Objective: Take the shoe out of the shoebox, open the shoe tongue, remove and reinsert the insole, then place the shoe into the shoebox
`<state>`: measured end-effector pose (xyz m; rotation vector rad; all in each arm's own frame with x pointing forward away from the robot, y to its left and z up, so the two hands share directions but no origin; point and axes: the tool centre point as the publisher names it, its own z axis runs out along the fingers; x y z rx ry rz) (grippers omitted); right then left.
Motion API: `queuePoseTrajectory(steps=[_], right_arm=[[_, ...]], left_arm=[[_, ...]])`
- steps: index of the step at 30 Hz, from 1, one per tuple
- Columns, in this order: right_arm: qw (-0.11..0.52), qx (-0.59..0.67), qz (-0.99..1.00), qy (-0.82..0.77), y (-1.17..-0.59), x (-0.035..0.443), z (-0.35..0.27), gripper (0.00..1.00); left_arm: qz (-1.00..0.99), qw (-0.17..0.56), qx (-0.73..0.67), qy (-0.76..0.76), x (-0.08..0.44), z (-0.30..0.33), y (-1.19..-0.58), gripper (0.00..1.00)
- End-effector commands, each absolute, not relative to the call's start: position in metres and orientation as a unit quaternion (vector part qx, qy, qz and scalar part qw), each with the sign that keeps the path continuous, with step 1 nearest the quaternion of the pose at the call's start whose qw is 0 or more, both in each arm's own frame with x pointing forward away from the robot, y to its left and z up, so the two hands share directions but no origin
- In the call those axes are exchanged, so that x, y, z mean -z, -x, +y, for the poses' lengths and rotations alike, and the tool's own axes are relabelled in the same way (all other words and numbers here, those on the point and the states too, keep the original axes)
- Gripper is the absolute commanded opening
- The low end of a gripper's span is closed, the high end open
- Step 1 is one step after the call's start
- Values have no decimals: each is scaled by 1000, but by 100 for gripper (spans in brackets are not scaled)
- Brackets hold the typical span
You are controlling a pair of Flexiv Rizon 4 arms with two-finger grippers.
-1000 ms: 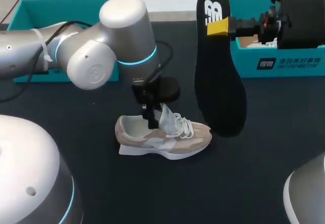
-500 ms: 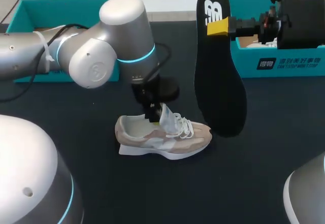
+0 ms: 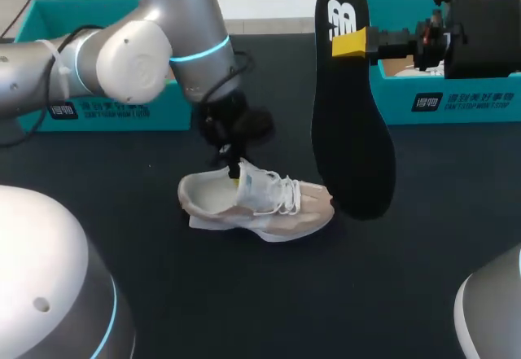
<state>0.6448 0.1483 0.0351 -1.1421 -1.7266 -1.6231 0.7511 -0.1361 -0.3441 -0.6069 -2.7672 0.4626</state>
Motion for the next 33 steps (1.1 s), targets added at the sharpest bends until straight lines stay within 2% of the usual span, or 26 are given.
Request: queuePoseTrajectory(steps=[1, 6, 10, 27, 33], right_arm=[[253, 596, -635, 421, -647, -35, 152, 0], [253, 596, -635, 421, -647, -35, 152, 0], [253, 596, -635, 421, -647, -35, 152, 0], [253, 596, -635, 421, -647, -35, 152, 0], [253, 596, -635, 421, -647, -35, 152, 0]], left_arm=[[-861, 239, -139, 426, 316, -132, -755, 0], [-743, 287, -81, 599, 311, -147, -750, 0], [-604, 266, 7, 751, 309, -153, -732, 0], [-604, 266, 7, 751, 309, -153, -732, 0], [-563, 282, 43, 775, 312, -184, -745, 0]])
